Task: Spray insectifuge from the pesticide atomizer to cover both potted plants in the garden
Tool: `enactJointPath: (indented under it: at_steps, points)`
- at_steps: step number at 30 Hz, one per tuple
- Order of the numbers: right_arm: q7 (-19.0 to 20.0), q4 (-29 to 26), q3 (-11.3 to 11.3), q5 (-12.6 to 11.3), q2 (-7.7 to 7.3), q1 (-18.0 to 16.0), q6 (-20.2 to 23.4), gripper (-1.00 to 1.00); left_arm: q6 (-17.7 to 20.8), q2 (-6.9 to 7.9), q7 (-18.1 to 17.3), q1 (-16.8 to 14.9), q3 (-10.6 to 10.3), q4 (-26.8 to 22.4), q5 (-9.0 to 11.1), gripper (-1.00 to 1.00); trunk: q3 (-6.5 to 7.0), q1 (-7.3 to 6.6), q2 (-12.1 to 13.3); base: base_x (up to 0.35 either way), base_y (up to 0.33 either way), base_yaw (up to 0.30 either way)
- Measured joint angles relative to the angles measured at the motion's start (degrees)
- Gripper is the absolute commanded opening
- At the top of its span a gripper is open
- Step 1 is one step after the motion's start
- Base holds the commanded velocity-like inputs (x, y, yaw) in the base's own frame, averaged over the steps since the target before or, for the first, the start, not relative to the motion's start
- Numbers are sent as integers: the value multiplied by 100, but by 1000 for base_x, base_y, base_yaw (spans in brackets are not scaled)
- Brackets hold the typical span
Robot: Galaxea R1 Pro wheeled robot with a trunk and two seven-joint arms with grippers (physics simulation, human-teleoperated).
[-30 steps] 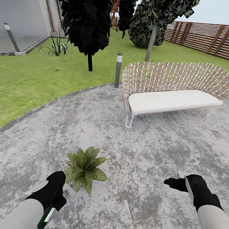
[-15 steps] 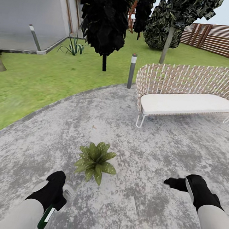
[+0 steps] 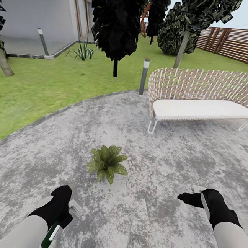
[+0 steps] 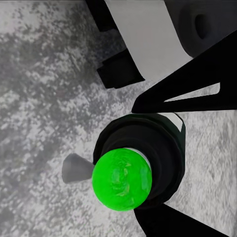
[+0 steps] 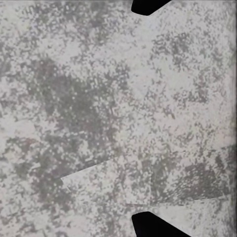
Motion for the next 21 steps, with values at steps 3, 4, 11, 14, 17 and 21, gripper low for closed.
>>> enactJointPath:
  at_steps: [3,4,11,14,17,21]
  points:
    - [0,0,-1,0,0,0,1,100,1,0,0,-1,0,-9,-1,-100,26,-1,0,-36,0,0]
    - [0,-2,-4,0,0,0,1,100,0,3,0,-1,2,-7,2,-100,35,-1,0,-11,0,0]
    - [0,-7,-10,-5,0,0,6,100,-7,3,0,8,26,-7,31,-100,97,-2,0,-2,0,0]
    - [0,-7,-10,-8,0,0,8,100,-329,23,-1,8,126,-10,168,-100,124,-2,0,0,0,0]
    - [0,-4,-10,-9,0,0,10,100,-708,33,-2,9,394,-11,308,-100,147,-2,0,0,0,0]
    - [-5,-7,-10,-8,0,0,-10,100,-1010,29,-5,9,514,-11,346,-100,153,-2,0,0,0,0]
